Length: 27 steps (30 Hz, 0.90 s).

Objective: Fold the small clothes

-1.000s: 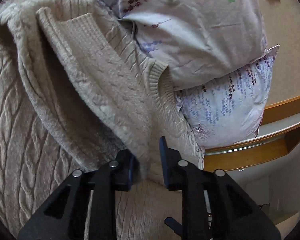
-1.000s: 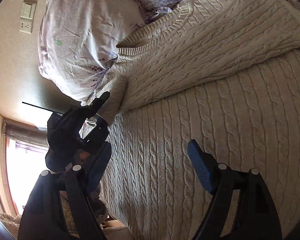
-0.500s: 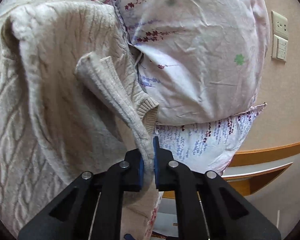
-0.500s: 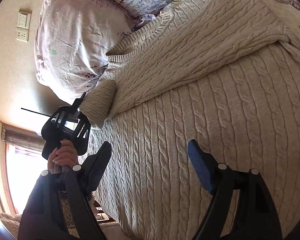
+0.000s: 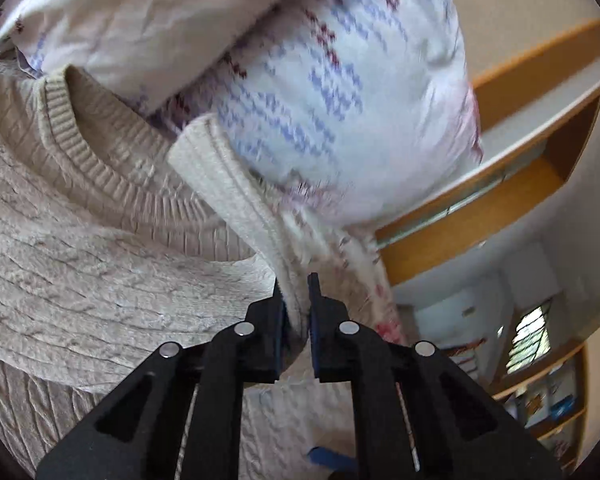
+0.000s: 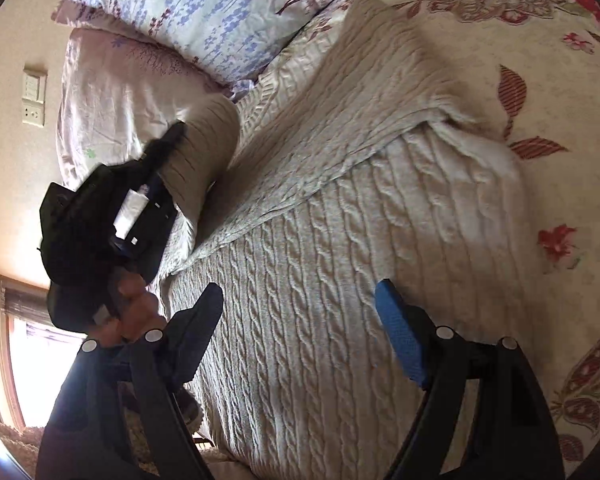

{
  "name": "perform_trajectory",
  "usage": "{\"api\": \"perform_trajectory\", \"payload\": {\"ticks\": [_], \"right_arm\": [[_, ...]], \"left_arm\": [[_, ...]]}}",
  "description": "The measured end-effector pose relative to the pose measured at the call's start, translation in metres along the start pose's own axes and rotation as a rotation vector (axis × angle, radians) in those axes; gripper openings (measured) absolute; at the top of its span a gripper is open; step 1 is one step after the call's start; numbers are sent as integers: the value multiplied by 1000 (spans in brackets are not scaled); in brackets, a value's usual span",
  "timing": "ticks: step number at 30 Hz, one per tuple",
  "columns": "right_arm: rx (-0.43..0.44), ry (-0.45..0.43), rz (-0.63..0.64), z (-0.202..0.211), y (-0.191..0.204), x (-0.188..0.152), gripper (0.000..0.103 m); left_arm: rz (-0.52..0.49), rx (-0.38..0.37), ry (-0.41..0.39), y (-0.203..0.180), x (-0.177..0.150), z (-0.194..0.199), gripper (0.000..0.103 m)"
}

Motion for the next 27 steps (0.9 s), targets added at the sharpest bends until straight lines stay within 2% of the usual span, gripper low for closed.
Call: {"api": "perform_trajectory", "payload": {"ticks": [2,4,5,7,10,12,14,16,19,21,24,25,27], "right_arm": [[-12,-28,-22,10,-10,3,80],[-22,-58,-36,18,-17,9,80],[-26,-75,-41,23,-20,14,80],[-19,-111,-36,30,-21,26,77],[-18,-142,0,33,-12,48,73],[-35,-138,20,27,-7,62,71],[-68,-122,6,15,-6,76,64],[-115,-109,7,6,-7,85,57],[-202,-93,60,-5,-8,96,54],[-255,-63,99,-14,-11,98,50],[-289,-23,142,-27,-13,94,36],[-296,-15,159,-30,-13,93,28],[-311,-24,190,-32,-9,89,22]], "left_arm": [[-28,64,77,6,-19,-19,21],[-40,95,124,10,-31,-28,37],[-55,85,125,8,-33,-27,39],[-92,67,131,-1,-33,-20,59],[-145,51,96,-7,-27,6,69],[-176,92,66,0,-26,30,71],[-183,157,38,14,-20,56,71],[-189,242,5,31,-11,84,71],[-199,379,-61,58,-9,132,71],[-169,445,-100,79,-10,165,71],[-96,513,-143,108,-12,204,72],[-72,533,-151,118,-13,213,72],[-22,571,-157,135,-15,224,72]]}}
Point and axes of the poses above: each gripper's, at about its wrist camera, not at the fingertips, and z roughly against the way its jaws point, y to its left, x to its top, the point moved 4 cm from there along -z, roughly the way its jaws point, and after that the axes turned 9 degrees about z, right-handed, at the moved point
